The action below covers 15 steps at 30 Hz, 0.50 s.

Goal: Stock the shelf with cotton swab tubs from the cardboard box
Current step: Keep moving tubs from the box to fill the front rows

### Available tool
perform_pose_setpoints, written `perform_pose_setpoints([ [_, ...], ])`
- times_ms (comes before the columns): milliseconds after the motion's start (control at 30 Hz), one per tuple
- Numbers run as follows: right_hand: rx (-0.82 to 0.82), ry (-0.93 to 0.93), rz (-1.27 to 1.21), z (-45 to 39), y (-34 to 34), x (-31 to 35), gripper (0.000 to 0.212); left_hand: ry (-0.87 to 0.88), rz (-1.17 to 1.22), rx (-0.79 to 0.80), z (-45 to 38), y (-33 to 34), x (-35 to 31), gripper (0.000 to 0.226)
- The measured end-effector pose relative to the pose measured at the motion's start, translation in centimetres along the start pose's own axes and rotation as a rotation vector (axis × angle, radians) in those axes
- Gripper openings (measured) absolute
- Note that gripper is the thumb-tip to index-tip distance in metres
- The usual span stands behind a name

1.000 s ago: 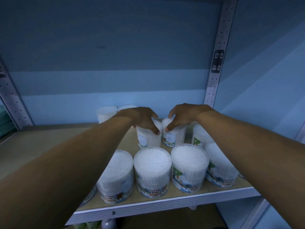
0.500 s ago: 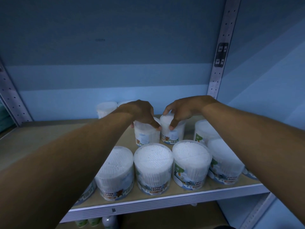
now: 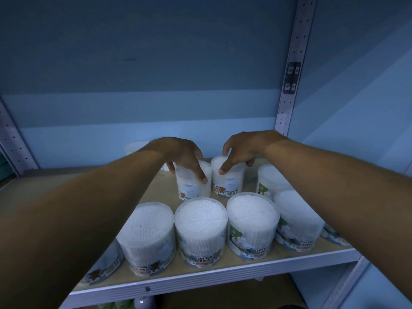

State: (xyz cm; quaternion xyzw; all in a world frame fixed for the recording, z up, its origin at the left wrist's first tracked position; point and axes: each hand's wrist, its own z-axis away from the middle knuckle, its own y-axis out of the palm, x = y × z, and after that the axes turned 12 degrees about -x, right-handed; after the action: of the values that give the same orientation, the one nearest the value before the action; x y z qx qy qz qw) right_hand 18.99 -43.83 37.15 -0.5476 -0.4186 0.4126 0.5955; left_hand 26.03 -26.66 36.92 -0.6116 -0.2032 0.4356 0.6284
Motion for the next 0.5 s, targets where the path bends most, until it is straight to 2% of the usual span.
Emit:
perform_pose_setpoints([
  [100, -0.009, 0.008, 0.009, 0.0, 0.1, 0.1, 0.087, 0.006, -0.008, -0.007, -0.1, 0.1, 0.0, 0.087],
  [300, 0.027, -0.001, 0.020, -0.7, 0.0, 0.2, 0.113, -0.010, 0.000, -0.017, -0.4, 0.3, 0.4, 0.084],
  [500, 0.153, -0.040, -0.004, -1.3, -0.2, 0.5, 0.134, -0.054, -0.048, -0.069, 0.0, 0.4, 0.2, 0.086],
])
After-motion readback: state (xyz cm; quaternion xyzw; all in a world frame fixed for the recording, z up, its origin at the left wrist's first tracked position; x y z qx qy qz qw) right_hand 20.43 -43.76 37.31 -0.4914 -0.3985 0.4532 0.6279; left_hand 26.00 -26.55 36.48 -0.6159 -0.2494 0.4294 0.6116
